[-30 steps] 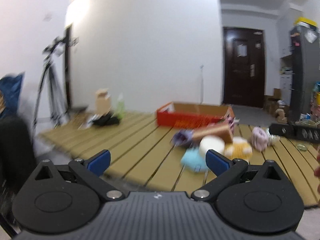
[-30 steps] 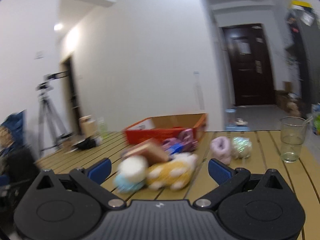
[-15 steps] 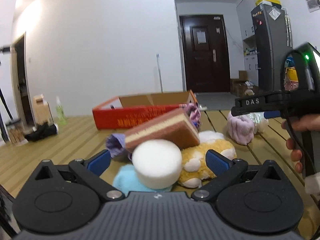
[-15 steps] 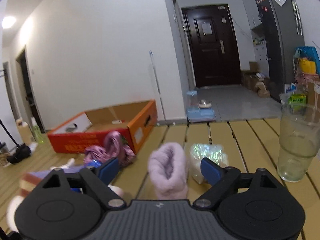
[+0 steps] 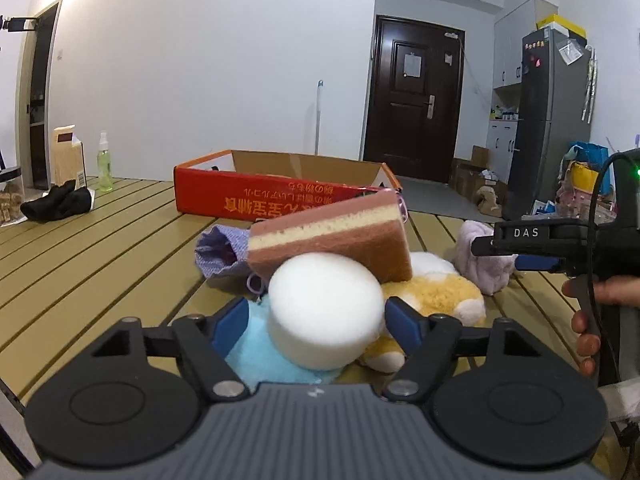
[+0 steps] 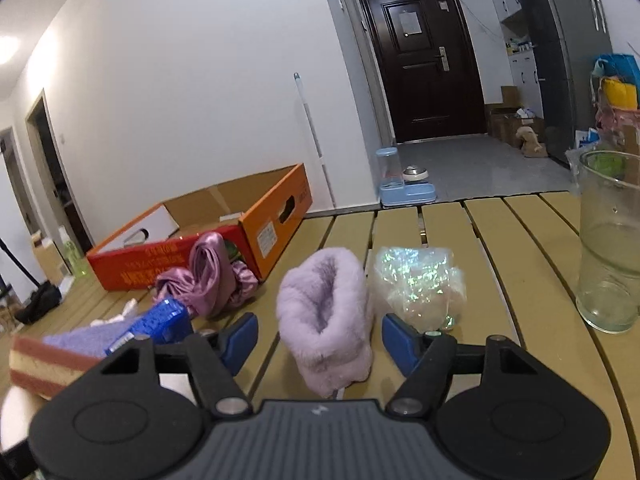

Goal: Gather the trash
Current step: 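Grasp the white round sponge with the left gripper while the right grasps the clear plastic bag, then carry both items over the black bin and open both grippers to drop them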

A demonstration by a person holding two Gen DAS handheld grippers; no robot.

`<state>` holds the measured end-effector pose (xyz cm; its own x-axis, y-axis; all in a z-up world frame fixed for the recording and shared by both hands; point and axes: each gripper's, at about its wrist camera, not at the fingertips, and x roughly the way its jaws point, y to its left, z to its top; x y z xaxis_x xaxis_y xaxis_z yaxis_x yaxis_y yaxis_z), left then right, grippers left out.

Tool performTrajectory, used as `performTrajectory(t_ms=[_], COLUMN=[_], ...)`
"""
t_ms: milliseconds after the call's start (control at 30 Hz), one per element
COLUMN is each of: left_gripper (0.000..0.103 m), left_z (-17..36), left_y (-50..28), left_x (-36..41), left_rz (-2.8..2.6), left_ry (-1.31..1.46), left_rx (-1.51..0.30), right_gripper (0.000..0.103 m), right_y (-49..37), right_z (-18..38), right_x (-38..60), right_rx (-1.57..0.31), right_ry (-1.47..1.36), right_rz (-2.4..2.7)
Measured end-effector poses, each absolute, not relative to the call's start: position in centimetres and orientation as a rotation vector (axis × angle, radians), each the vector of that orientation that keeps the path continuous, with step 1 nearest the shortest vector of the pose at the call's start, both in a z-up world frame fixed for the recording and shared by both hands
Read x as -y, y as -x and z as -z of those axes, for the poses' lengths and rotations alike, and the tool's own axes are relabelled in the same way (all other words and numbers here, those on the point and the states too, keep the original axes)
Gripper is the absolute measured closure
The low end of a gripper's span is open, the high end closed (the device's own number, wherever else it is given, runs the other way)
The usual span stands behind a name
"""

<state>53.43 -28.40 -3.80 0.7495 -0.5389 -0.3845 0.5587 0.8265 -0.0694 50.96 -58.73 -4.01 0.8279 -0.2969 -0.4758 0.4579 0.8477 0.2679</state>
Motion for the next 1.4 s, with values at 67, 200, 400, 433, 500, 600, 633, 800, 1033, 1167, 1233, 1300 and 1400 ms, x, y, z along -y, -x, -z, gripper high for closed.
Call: performTrajectory(t_ms=[67, 200, 400, 433, 500, 600, 633, 800, 1033, 1167, 1233, 1300, 1400], left_gripper=[0.033, 0.045, 0.046, 0.046, 0.046, 0.046, 0.047, 0.047, 0.048, 0.047, 0.047, 0.047, 0.047], left_z=[3.9, 4.0, 3.3, 3.1, 2.9, 2.6, 2.5, 1.9, -0.6, -2.3, -2.7, -2.7, -2.3], left_y=[-53.2, -53.1, -52.4, -52.2, -51.9, -51.5, -51.5, -50.6, -48.1, -45.8, -44.8, -44.0, -43.2], left_x=[28.5, 28.7, 28.6, 28.5, 28.4, 28.4, 28.5, 28.6, 25.0, 20.3, 17.5, 14.6, 10.0], left_rz=[0.601, 0.593, 0.598, 0.599, 0.601, 0.598, 0.597, 0.600, 0.540, 0.454, 0.388, 0.307, 0.167], left_ry=[-0.054, -0.066, -0.054, -0.057, -0.067, -0.070, -0.069, -0.070, -0.050, -0.038, -0.032, -0.027, -0.013], left_rx=[-0.397, -0.400, -0.391, -0.384, -0.372, -0.368, -0.368, -0.353, -0.305, -0.265, -0.259, -0.272, -0.306], right_gripper=[0.035, 0.036, 0.048, 0.052, 0.062, 0.075, 0.078, 0.083, 0.085, 0.085, 0.085, 0.085, 0.085], right_y=[-50.2, -48.5, -49.4, -49.7, -50.1, -49.9, -49.7, -49.2, -46.4, -45.0, -44.2, -43.7, -43.3], right_z=[3.8, 3.3, 4.8, 5.2, 5.7, 5.8, 5.8, 5.1, 1.6, -1.7, -3.2, -4.6, -6.1], right_x=[59.2, 60.8, 64.3, 64.9, 65.6, 65.6, 65.6, 64.8, 62.2, 59.0, 56.1, 52.3, 46.0], right_rx=[-0.404, -0.345, -0.381, -0.391, -0.390, -0.371, -0.364, -0.347, -0.228, -0.180, -0.156, -0.137, -0.126], right_ry=[-0.411, -0.449, -0.533, -0.573, -0.621, -0.629, -0.626, -0.552, -0.400, -0.311, -0.281, -0.245, -0.220], right_rz=[0.427, 0.499, 0.571, 0.561, 0.528, 0.521, 0.526, 0.546, 0.550, 0.434, 0.336, 0.221, 0.000])
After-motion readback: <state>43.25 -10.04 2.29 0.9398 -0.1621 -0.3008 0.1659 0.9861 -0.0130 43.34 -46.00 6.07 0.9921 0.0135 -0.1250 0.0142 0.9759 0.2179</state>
